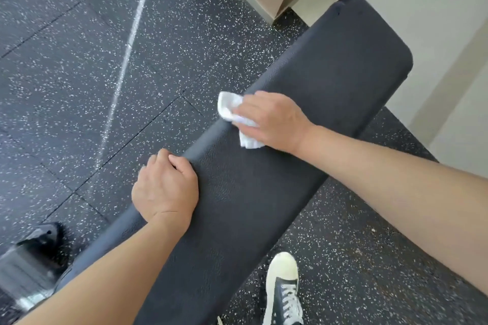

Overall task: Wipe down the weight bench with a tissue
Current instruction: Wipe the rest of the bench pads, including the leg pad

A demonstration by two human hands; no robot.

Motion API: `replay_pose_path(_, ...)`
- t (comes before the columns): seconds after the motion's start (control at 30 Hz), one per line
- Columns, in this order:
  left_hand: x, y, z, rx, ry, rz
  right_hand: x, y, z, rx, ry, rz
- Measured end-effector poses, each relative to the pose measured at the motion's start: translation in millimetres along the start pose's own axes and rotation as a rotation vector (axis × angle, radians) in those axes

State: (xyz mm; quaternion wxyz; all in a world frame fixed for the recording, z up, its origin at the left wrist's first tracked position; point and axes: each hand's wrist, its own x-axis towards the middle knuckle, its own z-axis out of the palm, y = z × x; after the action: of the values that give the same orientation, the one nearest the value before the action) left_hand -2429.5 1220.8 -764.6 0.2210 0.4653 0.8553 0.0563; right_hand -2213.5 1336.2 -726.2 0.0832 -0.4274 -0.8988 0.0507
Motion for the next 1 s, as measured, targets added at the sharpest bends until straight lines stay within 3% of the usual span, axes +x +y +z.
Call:
replay_pose_path(0.13,1,0,-1,0.004,-0.008,0.007,13,51,1,-0.06,0.091,0.58)
replay_pose_path(0.2,1,0,-1,-0.003,-0.006,0.01,25,30,7,-0.085,0.135,0.696)
replay_pose_path(0.43,-1,-1,-6,-0.062,-0.015,-0.009,41,-97,27,0.083,0.021,0.232)
replay_pose_path(0.53,-2,-4,-6,-0.122,-0.011,-0.005,36,-85,20,0.137,0.05,0.075)
replay_pose_path(0.63,-5,-6,-9,-0.107,-0.022,0.077,30,-35,13,-0.013,0.034,-0.088)
replay_pose_path(0.73,-13,-12,-11,0.054,-0.089,0.298,25,33,1,-0.053,0.061,0.195)
replay_pose_path(0.83,-14,-9,-15,0.109,-0.163,0.353,18,61,-2,-0.052,0.109,0.471)
replay_pose_path(0.9,-9,1,-15,0.086,-0.197,0.366,12,36,0,-0.048,0.132,0.498)
replay_pose_path(1.0,6,26,-11,0.002,-0.23,0.361,-21,-18,6,0.068,0.164,0.334)
